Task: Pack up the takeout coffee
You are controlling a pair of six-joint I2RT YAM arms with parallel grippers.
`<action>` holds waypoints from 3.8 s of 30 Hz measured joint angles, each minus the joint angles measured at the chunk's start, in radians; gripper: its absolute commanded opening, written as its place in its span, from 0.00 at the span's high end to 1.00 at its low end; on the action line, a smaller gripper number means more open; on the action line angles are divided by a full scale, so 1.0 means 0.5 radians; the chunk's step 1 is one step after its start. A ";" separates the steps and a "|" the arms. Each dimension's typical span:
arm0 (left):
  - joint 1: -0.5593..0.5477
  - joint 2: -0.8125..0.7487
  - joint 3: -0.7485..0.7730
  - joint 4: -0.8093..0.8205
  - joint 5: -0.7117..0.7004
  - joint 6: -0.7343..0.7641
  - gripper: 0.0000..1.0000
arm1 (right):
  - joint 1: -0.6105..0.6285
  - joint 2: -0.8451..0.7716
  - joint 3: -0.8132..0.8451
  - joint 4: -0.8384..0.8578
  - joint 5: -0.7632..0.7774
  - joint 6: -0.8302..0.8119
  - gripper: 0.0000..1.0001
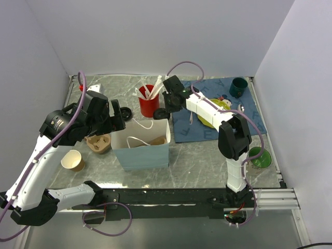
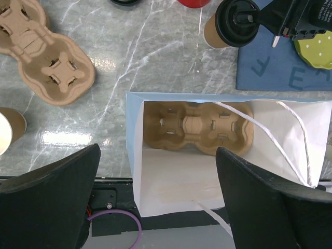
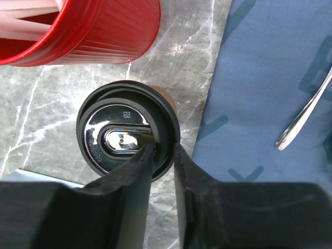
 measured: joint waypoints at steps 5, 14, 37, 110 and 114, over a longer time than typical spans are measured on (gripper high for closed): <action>0.000 0.000 0.000 0.000 0.001 -0.002 0.00 | 0.000 0.002 0.006 -0.002 -0.003 0.008 0.88; 0.001 0.000 0.000 0.000 0.000 -0.004 0.01 | 0.000 0.045 0.092 -0.055 -0.026 0.010 0.80; 0.001 0.000 0.018 0.001 -0.026 0.002 0.01 | -0.011 0.069 0.136 -0.089 -0.061 0.000 1.00; 0.049 -0.192 -0.480 0.234 -0.174 -0.220 0.03 | -0.133 -1.925 -1.527 -0.790 0.173 0.167 0.27; 0.049 -0.269 -0.481 0.249 -0.202 -0.190 0.03 | -0.024 -1.908 -1.498 -0.797 0.186 0.217 0.12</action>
